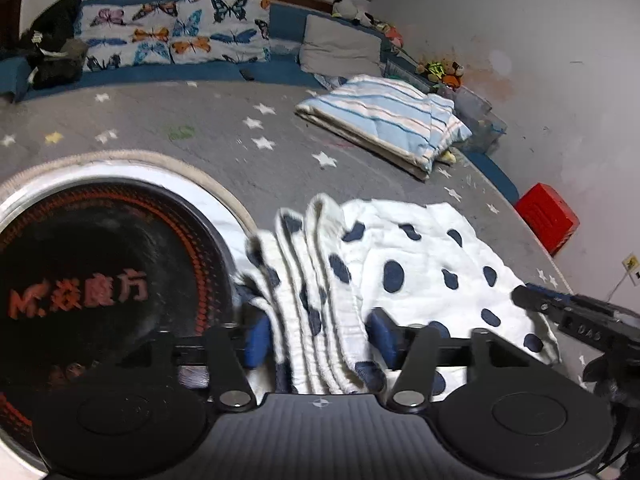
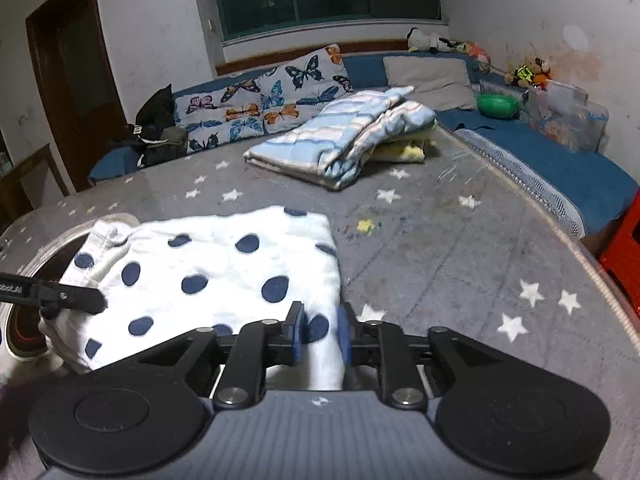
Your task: Fold clothes
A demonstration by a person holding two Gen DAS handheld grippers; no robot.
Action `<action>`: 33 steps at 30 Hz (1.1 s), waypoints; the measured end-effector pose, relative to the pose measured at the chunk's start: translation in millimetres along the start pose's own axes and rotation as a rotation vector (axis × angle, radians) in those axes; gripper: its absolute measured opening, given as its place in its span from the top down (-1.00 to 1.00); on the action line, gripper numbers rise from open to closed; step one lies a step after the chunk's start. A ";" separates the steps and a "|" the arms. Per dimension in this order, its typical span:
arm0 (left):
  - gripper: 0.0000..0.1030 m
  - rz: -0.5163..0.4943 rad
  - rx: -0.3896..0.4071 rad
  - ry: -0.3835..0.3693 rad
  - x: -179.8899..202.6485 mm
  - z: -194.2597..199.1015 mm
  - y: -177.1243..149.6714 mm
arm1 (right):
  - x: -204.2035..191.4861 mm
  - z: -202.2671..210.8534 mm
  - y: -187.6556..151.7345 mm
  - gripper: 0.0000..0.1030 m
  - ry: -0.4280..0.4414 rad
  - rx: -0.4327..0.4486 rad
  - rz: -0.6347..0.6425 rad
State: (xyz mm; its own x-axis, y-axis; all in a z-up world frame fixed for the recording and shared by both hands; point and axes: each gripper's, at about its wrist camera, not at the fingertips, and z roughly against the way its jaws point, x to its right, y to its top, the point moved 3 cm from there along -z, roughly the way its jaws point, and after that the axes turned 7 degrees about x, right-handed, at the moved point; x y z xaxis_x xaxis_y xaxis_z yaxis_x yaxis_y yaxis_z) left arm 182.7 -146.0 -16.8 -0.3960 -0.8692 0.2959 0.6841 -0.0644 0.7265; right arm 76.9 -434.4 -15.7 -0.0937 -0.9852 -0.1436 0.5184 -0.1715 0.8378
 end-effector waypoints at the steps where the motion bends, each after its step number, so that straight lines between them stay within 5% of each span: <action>1: -0.19 -0.005 0.015 0.011 -1.5 3.8 3.3 | -0.1 0.8 3.8 0.62 0.001 0.008 0.004; 6: -0.12 -0.007 0.128 0.065 -7.7 21.2 23.4 | -7.4 -12.7 20.2 0.62 0.034 0.017 0.012; 9: 0.25 0.003 0.117 0.019 -5.7 14.4 31.3 | -13.9 -26.9 29.1 0.62 0.063 0.011 0.014; 12: 0.37 -0.017 0.089 -0.003 0.6 -0.6 31.9 | -21.0 -44.2 32.6 0.61 0.083 -0.012 0.015; 23: 0.38 -0.113 0.053 0.050 10.2 -32.5 23.1 | -25.5 -92.5 30.8 0.53 0.061 -0.082 0.014; 33: 0.33 -0.130 0.074 0.059 13.7 -19.3 19.1 | -41.1 -59.7 31.6 0.26 0.104 -0.060 0.064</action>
State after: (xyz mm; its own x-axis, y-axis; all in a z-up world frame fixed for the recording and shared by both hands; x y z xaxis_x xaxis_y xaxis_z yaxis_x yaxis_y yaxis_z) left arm 202.2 -168.6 -10.9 -0.4403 -0.8833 0.1608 0.5812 -0.1439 0.8010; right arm 147.9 -399.6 -14.8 0.0280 -0.9886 -0.1477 0.5708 -0.1055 0.8143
